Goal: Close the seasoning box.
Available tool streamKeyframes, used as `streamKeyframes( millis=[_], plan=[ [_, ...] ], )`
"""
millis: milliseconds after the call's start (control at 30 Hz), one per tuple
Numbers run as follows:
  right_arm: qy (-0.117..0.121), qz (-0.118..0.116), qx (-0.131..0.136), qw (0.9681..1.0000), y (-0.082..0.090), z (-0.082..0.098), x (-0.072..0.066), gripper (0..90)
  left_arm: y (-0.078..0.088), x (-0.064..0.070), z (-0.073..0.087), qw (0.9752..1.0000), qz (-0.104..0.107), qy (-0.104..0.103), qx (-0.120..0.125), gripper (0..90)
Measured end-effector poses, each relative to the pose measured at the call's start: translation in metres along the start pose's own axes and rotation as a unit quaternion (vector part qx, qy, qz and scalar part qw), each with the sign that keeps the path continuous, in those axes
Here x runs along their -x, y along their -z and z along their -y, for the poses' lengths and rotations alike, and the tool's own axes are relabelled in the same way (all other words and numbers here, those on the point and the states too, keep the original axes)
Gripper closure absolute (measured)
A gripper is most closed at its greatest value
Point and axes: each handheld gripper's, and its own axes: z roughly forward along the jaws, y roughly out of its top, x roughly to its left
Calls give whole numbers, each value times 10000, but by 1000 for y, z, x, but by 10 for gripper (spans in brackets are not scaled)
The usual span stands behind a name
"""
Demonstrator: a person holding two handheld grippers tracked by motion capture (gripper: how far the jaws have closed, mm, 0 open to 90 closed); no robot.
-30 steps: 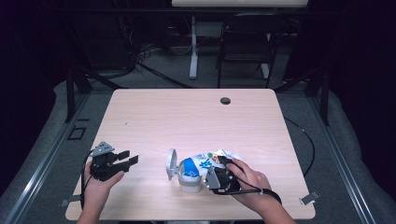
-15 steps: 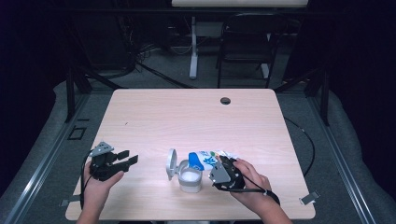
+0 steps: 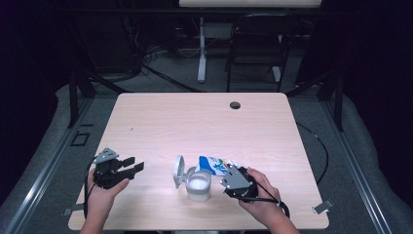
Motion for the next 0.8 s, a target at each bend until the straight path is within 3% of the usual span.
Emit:
streamKeyframes(
  millis=[233, 600, 800],
  plan=[
    [-334, -149, 131, 9992, -3, 3, 1, 863, 0, -1, 0, 10000, -22, -1, -4, 516],
    [-415, -279, 173, 9986, -5, 6, -6, 872, 0, -1, 0, 10000, -11, 7, -28, 516],
    [-727, -330, 337, 9962, -6, 7, -5, 871, 0, -1, 1, 10000, -16, 3, -32, 516]
  ],
)
